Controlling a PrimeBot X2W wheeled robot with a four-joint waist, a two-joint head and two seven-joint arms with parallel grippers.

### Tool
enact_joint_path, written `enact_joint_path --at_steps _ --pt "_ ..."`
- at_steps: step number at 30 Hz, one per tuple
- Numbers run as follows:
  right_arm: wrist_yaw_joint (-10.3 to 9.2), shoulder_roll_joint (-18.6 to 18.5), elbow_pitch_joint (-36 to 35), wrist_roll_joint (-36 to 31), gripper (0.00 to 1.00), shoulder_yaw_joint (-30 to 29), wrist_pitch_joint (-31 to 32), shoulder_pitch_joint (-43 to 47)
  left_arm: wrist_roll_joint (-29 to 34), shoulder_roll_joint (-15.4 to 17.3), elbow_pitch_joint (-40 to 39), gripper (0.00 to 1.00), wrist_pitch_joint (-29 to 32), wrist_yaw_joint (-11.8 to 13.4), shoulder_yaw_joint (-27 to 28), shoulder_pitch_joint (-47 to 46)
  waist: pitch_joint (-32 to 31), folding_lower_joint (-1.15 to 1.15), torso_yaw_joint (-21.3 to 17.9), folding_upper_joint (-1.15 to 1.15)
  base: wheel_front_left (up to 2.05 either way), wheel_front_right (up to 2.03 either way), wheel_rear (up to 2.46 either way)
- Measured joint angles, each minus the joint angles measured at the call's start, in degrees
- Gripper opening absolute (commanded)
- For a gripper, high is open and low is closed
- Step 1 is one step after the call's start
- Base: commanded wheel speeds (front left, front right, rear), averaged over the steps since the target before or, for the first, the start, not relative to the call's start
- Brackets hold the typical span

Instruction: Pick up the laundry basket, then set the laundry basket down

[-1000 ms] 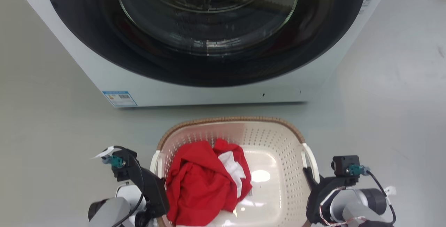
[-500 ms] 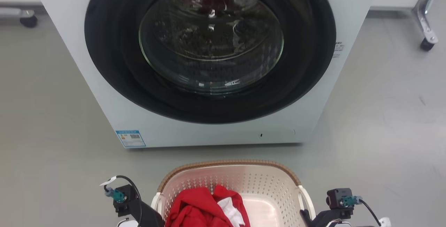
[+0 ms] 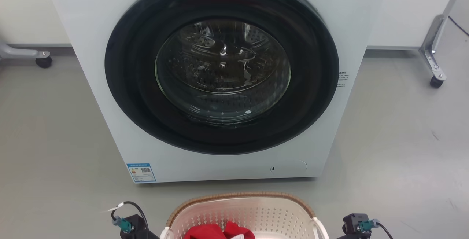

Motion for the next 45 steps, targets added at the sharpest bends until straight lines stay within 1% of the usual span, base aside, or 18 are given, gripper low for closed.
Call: enact_joint_path --at_steps 15,45 --pt "0.0 0.0 -0.3 3.2 0.0 0.9 3.3 2.0 -0.6 0.0 0.2 0.0 1.8 0.0 0.1 2.5 -1.7 0.0 -0.1 0.01 0.0 0.0 0.0" --pt "0.0 -0.7 -1.9 7.0 0.0 3.4 5.0 2.3 -1.1 0.2 0.3 0.0 2.3 0.1 0.0 2.6 -2.0 0.01 -0.1 0.01 0.0 0.0 0.0"
